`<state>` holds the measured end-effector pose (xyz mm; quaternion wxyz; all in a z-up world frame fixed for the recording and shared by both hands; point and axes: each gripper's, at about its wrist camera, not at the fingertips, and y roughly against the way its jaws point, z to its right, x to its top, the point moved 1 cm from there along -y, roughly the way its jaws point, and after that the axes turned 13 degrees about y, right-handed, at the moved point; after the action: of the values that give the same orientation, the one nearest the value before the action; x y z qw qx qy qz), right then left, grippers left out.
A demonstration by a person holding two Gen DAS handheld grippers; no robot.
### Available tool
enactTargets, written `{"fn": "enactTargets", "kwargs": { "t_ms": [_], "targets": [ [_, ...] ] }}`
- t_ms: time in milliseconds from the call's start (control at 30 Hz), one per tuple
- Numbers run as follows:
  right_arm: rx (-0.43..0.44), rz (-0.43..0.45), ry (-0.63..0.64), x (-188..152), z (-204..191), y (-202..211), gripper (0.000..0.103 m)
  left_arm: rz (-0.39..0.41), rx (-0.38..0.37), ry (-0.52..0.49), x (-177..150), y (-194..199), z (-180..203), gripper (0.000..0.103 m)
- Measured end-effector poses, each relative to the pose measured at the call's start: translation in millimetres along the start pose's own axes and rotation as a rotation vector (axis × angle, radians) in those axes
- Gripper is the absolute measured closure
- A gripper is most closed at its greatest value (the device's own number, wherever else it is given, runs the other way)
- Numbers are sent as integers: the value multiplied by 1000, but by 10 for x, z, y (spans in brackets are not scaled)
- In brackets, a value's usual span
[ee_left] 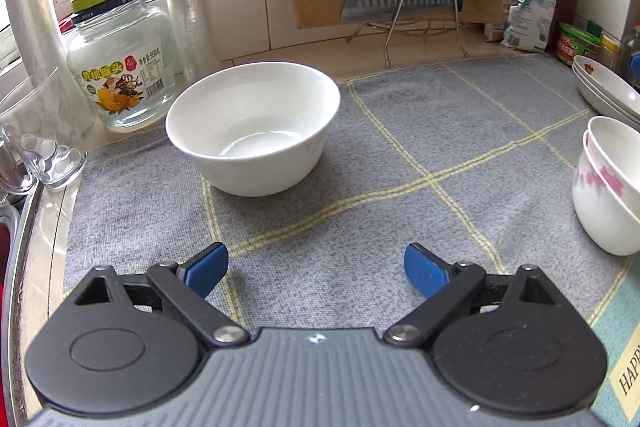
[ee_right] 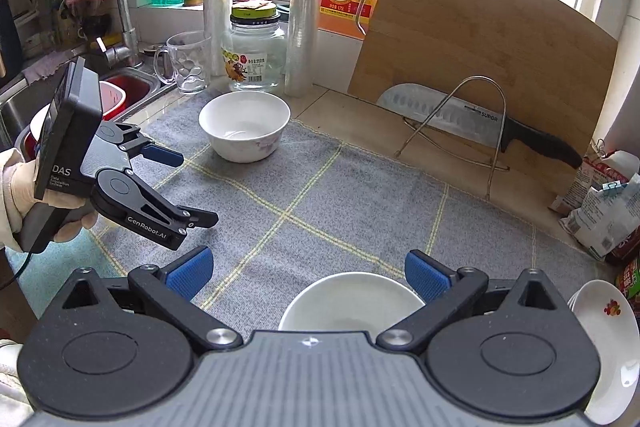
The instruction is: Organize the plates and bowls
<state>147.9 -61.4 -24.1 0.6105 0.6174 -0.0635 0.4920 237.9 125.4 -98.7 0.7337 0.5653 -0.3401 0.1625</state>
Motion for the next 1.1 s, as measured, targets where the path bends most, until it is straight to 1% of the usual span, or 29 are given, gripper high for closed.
{"fn": "enactTargets", "kwargs": {
  "t_ms": [167,367,500,633,767,900,1000,1100],
  "targets": [
    [1,-14,19,178,-14,-122,0,-2,-32,22,30,-90,-99,0],
    [23,-28,50,366,-38,-302,0,35,-38,16,10,-109,-149,0],
    [40,-44,73,513,-47,-457,0,41,-37,9,14,-117,-158,0],
    [75,-59,93,662,-48,-630,0,40,-49,15,60,-122,-193,1],
    [120,-67,94,797,-23,-787,0,99,-35,20,130,-64,-233,1],
    [168,-71,91,932,19,-947,0,147,-23,-7,207,-37,-234,1],
    [202,-68,91,1045,57,-1091,0,169,-15,-26,250,-65,-229,1],
    [235,-67,94,1142,78,-1238,0,176,-15,-21,276,-112,-245,1]
  ]
}}
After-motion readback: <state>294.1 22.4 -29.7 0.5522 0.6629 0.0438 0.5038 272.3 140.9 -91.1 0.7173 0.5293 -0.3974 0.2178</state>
